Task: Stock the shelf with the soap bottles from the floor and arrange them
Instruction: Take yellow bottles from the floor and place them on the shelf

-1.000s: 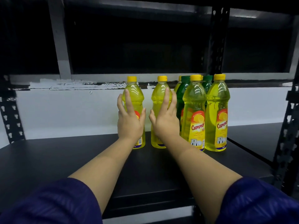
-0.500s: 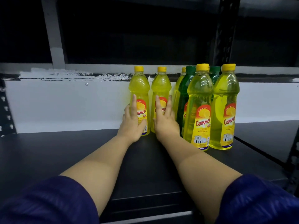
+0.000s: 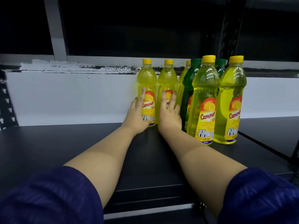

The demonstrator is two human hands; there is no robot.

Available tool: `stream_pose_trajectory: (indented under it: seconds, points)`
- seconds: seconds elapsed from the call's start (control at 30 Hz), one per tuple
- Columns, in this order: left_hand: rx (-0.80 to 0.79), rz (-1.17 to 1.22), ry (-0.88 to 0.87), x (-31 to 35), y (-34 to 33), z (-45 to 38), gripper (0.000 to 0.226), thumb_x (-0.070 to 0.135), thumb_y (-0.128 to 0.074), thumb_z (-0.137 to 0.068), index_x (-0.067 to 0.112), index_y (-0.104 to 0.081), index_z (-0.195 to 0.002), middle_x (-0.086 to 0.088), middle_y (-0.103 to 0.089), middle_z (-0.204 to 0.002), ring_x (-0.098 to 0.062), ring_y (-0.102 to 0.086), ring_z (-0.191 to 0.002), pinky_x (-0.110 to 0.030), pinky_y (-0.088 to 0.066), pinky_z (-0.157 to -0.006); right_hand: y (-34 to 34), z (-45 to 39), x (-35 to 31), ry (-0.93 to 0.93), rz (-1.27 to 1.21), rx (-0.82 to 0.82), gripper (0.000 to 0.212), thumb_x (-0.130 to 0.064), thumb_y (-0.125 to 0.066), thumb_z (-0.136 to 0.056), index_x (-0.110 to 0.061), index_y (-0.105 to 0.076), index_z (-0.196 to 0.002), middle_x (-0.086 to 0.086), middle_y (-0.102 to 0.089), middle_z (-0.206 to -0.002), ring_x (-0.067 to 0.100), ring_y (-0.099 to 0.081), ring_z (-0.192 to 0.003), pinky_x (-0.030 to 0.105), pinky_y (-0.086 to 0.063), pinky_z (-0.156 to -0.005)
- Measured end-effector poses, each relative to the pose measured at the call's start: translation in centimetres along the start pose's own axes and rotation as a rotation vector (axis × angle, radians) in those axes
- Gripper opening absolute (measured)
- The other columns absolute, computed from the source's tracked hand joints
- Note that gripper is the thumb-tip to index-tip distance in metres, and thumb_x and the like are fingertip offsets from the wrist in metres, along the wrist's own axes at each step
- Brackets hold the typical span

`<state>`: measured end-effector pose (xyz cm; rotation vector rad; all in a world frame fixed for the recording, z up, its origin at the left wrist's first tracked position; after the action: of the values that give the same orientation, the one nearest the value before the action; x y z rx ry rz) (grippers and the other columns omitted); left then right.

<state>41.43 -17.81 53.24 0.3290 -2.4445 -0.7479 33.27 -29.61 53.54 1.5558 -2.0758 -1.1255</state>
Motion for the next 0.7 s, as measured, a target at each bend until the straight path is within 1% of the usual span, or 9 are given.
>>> stream_pose_trajectory:
  seconds: [0.07, 0.1, 0.23, 0.33, 0.4, 0.47, 0.57, 0.63, 0.7]
  points:
    - [-0.011, 0.008, -0.019, -0.3, -0.3, -0.2, 0.136, 0.007, -0.085, -0.076, 0.049, 0.014, -0.159, -0.006, -0.029, -0.159, -0.027, -0.041, -0.142, -0.032, -0.046, -0.104, -0.1, 0.0, -0.2, 0.010, 0.026, 0.006, 0.127, 0.003, -0.074, -0.084, -0.029, 0.019, -0.164, 0.018, 0.022, -0.170, 0.041, -0.033, -0.143, 0.042, -0.057, -0.090]
    - [-0.013, 0.008, -0.021, -0.5, -0.3, -0.3, 0.136, 0.005, -0.085, -0.076, 0.048, 0.013, -0.159, -0.006, -0.026, -0.162, -0.027, -0.040, -0.144, -0.032, -0.046, -0.104, -0.2, 0.0, -0.2, 0.015, 0.033, 0.005, 0.125, 0.003, -0.073, -0.085, -0.029, 0.018, -0.165, 0.017, 0.023, -0.170, 0.042, -0.031, -0.144, 0.042, -0.058, -0.089]
    - [-0.019, -0.022, -0.017, -0.9, -0.5, -0.3, 0.138, 0.007, -0.087, -0.076, 0.055, 0.013, -0.156, -0.010, -0.015, -0.169, -0.032, -0.033, -0.150, -0.046, -0.044, -0.114, -0.1, 0.0, -0.2, 0.013, 0.031, 0.013, 0.125, 0.000, -0.076, -0.085, -0.030, 0.015, -0.165, 0.016, 0.025, -0.170, 0.043, -0.027, -0.148, 0.041, -0.058, -0.090]
    - [-0.032, -0.032, 0.004, -0.8, -0.5, -0.2, 0.136, 0.007, -0.087, -0.077, 0.053, 0.014, -0.157, -0.010, -0.010, -0.171, -0.030, -0.024, -0.155, -0.041, -0.038, -0.116, -0.2, -0.1, -0.2, 0.013, 0.028, 0.023, 0.128, 0.001, -0.078, -0.083, -0.031, 0.014, -0.165, 0.015, 0.025, -0.170, 0.042, -0.029, -0.147, 0.041, -0.058, -0.088]
    - [-0.034, -0.035, 0.008, -0.8, -0.6, -0.2, 0.137, 0.007, -0.088, -0.077, 0.054, 0.014, -0.156, -0.011, -0.013, -0.170, -0.031, -0.028, -0.153, -0.042, -0.040, -0.116, -0.2, -0.1, -0.1, 0.011, 0.021, 0.022, 0.129, 0.001, -0.079, -0.082, -0.032, 0.014, -0.165, 0.014, 0.025, -0.170, 0.043, -0.028, -0.147, 0.041, -0.058, -0.087]
    - [-0.027, -0.036, 0.008, -0.6, -0.5, -0.2, 0.139, 0.008, -0.089, -0.075, 0.054, 0.014, -0.156, -0.012, -0.021, -0.165, -0.032, -0.036, -0.148, -0.047, -0.046, -0.112, 0.0, -0.1, 0.1, 0.015, 0.011, -0.005, 0.130, -0.003, -0.081, -0.082, -0.032, 0.015, -0.165, 0.013, 0.026, -0.170, 0.043, -0.026, -0.149, 0.043, -0.058, -0.090]
    - [-0.025, -0.046, 0.031, -0.1, -0.2, 0.2, 0.136, 0.008, -0.088, -0.075, 0.050, 0.011, -0.159, -0.010, -0.032, -0.158, -0.029, -0.042, -0.141, -0.042, -0.047, -0.109, 0.4, 0.3, 0.3, 0.040, -0.046, -0.065, 0.129, -0.012, -0.082, -0.082, -0.030, 0.014, -0.165, 0.011, 0.025, -0.171, 0.042, -0.023, -0.151, 0.048, -0.056, -0.098]
    - [-0.017, -0.052, 0.058, 0.2, 0.2, 0.5, 0.132, 0.007, -0.087, -0.077, 0.048, 0.007, -0.160, -0.010, -0.037, -0.155, -0.028, -0.045, -0.138, -0.040, -0.046, -0.108, 0.6, 0.4, 0.6, 0.039, -0.067, -0.086, 0.127, -0.015, -0.083, -0.083, -0.027, 0.013, -0.166, 0.009, 0.024, -0.171, 0.040, -0.021, -0.152, 0.048, -0.053, -0.103]
    - [-0.004, -0.093, 0.084, 0.6, 0.8, 1.0, 0.122, 0.009, -0.082, -0.083, 0.049, 0.003, -0.160, -0.009, -0.041, -0.151, -0.030, -0.050, -0.133, -0.045, -0.050, -0.106, 0.9, 0.7, 0.6, 0.032, -0.102, -0.108, 0.124, -0.019, -0.082, -0.085, -0.024, 0.012, -0.166, 0.008, 0.022, -0.172, 0.039, -0.020, -0.154, 0.048, -0.049, -0.107]
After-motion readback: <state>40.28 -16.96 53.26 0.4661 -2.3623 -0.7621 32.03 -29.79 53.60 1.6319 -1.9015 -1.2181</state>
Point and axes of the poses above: each hand's wrist, its own z-axis away from the middle knuckle, its own y-axis out of the back of the hand, x = y × z, the point moved 4 cm from there along -z, towards the middle knuckle
